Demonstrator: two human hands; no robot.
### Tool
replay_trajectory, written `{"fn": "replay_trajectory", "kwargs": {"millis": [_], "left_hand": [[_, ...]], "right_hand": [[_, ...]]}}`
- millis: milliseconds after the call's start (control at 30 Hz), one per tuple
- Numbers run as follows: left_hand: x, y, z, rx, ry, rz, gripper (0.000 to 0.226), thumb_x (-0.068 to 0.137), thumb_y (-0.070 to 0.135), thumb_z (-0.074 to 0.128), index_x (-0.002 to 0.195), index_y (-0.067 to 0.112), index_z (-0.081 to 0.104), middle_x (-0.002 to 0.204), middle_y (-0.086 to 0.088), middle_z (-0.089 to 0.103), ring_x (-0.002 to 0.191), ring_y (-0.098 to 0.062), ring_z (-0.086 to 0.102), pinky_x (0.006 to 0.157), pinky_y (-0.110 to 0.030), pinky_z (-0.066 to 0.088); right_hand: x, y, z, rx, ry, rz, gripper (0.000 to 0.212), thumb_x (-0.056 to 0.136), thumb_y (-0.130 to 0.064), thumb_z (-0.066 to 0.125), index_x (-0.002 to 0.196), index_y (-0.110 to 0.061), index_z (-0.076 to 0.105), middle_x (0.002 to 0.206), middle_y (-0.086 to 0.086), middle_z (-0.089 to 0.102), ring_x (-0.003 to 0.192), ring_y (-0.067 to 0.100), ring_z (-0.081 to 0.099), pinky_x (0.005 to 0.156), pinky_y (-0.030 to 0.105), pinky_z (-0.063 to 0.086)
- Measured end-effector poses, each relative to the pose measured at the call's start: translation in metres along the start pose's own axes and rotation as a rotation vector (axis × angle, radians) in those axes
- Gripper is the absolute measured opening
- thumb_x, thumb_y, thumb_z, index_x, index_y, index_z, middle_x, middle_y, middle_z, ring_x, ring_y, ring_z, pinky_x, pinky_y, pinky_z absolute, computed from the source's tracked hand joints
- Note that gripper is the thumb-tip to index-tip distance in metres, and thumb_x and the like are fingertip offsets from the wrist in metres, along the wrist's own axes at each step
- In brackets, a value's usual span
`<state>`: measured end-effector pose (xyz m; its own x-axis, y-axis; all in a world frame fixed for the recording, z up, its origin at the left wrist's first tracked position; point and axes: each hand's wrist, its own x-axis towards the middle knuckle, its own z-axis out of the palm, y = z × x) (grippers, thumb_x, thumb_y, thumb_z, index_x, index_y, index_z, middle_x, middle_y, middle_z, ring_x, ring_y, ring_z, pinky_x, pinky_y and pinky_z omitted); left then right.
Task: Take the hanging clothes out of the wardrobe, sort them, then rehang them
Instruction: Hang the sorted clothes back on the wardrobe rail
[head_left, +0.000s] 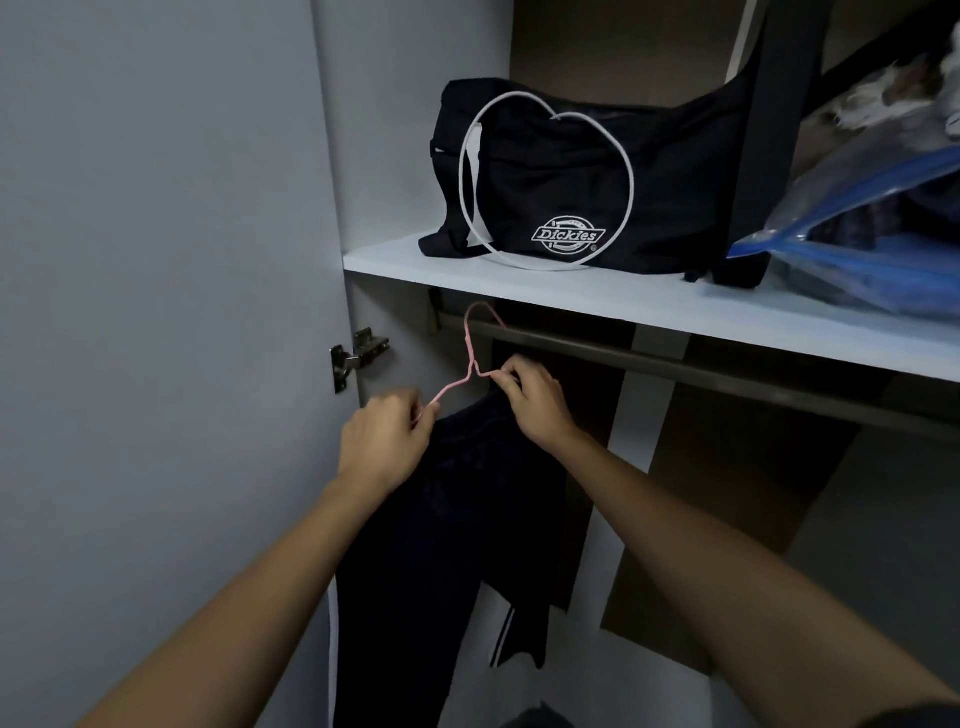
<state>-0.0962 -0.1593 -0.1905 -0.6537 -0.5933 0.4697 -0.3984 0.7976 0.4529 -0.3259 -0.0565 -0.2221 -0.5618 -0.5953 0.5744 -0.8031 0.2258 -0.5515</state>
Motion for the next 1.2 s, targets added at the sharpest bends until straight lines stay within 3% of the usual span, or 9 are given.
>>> {"fn": "replay_trajectory", "kwargs": {"millis": [100, 200, 433, 567, 700, 933, 1200], "left_hand": [[0.009, 0.001, 0.018, 0.017, 0.001, -0.003, 0.031, 0.104, 0.040, 0.054, 0.081, 0.020, 0.052, 0.080, 0.001, 0.059, 0.073, -0.026, 0.058, 0.061, -0.036, 0.041], [0.020, 0.002, 0.031, 0.019, -0.001, 0.014, 0.026, 0.102, 0.039, 0.058, 0.088, 0.019, 0.053, 0.088, 0.000, 0.059, 0.078, -0.026, 0.059, 0.065, -0.038, 0.046], [0.042, -0.006, 0.052, 0.043, -0.079, 0.015, 0.040, 0.092, 0.058, 0.069, 0.094, 0.024, 0.048, 0.092, 0.005, 0.056, 0.080, -0.020, 0.058, 0.065, -0.036, 0.045], [0.047, -0.009, 0.064, 0.063, -0.137, 0.015, 0.043, 0.088, 0.055, 0.075, 0.099, 0.024, 0.047, 0.098, 0.005, 0.055, 0.086, -0.020, 0.058, 0.071, -0.039, 0.050], [0.051, -0.015, 0.072, 0.101, -0.184, 0.013, 0.044, 0.088, 0.050, 0.076, 0.106, 0.025, 0.045, 0.111, 0.002, 0.056, 0.097, -0.024, 0.060, 0.080, -0.044, 0.053], [0.057, -0.029, 0.075, 0.161, -0.170, -0.009, 0.040, 0.094, 0.042, 0.071, 0.110, 0.022, 0.040, 0.118, -0.004, 0.057, 0.102, -0.029, 0.060, 0.075, -0.039, 0.042], [0.072, -0.026, 0.081, 0.141, -0.143, 0.009, 0.042, 0.094, 0.037, 0.073, 0.117, 0.018, 0.045, 0.122, -0.006, 0.053, 0.104, -0.030, 0.060, 0.080, -0.045, 0.051]], "right_hand": [[0.019, 0.016, 0.010, 0.006, 0.042, -0.003, 0.034, 0.101, -0.049, 0.055, 0.089, -0.019, 0.062, 0.088, -0.004, 0.064, 0.087, 0.021, 0.061, 0.078, 0.046, 0.050], [0.033, 0.030, 0.018, 0.022, 0.063, 0.014, 0.030, 0.103, -0.042, 0.059, 0.090, -0.016, 0.065, 0.091, 0.001, 0.067, 0.087, 0.022, 0.061, 0.077, 0.040, 0.048], [0.051, 0.052, 0.038, 0.065, 0.076, 0.036, 0.026, 0.103, -0.039, 0.062, 0.091, -0.015, 0.067, 0.089, 0.001, 0.068, 0.084, 0.021, 0.063, 0.075, 0.035, 0.045], [0.052, 0.071, 0.050, 0.075, 0.103, 0.027, 0.030, 0.101, -0.043, 0.062, 0.088, -0.016, 0.066, 0.086, 0.002, 0.067, 0.082, 0.023, 0.063, 0.075, 0.038, 0.049], [0.056, 0.077, 0.057, 0.037, 0.095, 0.028, 0.025, 0.101, -0.037, 0.066, 0.090, -0.015, 0.067, 0.091, 0.008, 0.069, 0.089, 0.028, 0.064, 0.075, 0.035, 0.043], [0.068, 0.071, 0.073, 0.032, 0.034, 0.026, 0.027, 0.102, -0.040, 0.062, 0.095, -0.015, 0.069, 0.102, 0.009, 0.070, 0.101, 0.032, 0.064, 0.086, 0.044, 0.050], [0.082, 0.076, 0.073, -0.014, 0.014, 0.104, 0.032, 0.104, -0.041, 0.058, 0.100, -0.010, 0.068, 0.109, 0.017, 0.069, 0.106, 0.038, 0.062, 0.087, 0.044, 0.044]]}}
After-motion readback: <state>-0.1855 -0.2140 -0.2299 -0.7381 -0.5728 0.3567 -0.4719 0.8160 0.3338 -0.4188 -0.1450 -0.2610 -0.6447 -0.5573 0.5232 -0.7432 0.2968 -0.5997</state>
